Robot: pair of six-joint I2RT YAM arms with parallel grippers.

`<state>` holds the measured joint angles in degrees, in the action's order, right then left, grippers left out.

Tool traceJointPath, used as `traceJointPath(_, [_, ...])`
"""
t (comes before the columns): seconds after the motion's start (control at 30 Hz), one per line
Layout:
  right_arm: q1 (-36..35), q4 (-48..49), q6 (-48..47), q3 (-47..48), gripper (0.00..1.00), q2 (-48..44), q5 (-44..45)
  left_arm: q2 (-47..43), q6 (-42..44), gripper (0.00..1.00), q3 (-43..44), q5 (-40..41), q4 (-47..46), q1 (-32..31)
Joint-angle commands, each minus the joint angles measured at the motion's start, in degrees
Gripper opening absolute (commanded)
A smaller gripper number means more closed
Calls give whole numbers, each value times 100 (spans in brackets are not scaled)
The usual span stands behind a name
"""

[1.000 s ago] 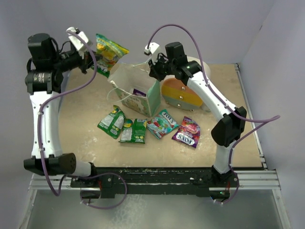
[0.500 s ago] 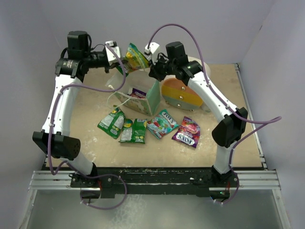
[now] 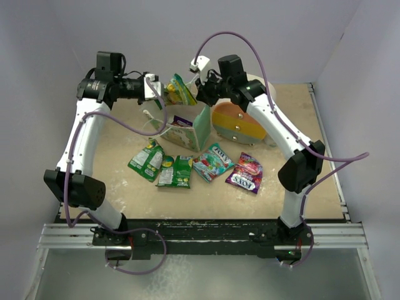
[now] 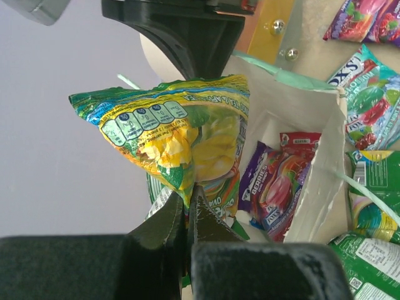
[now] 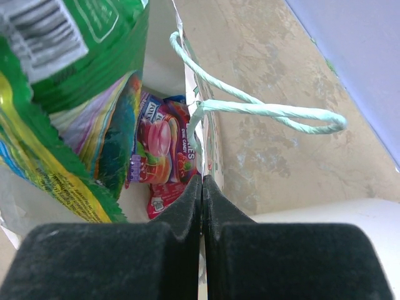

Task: Place the snacks into the paper bag
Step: Place the snack in the paper bag.

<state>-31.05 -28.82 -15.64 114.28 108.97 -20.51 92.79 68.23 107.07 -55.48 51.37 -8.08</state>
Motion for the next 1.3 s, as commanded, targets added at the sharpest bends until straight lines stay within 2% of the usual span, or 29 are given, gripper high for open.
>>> traceJointPath(0.0, [46, 119, -70, 130, 0, -68, -47, -36, 1084, 0, 37, -345, 256, -47])
traceJointPath(0.23, [64, 78, -83, 207, 0, 7, -54, 254, 1931, 0, -47, 82, 652, -218])
traceJointPath(0.57, [80, 34, -146, 245, 0, 20, 20, 417, 2431, 0, -298, 773, 909, -653])
traceJointPath(0.73, [92, 47, -145, 268, 0, 61, 4, 353, 2429, 5, -575, 942, 1017, -772])
traceJointPath(0.93, [97, 51, -153, 279, 0, 79, 20, 319, 2153, 8, -494, 972, 1090, -809])
traceJointPath(1.27, [99, 69, -191, 251, 0, 102, 85, 329, 1919, 24, -303, 1111, 1478, -831])
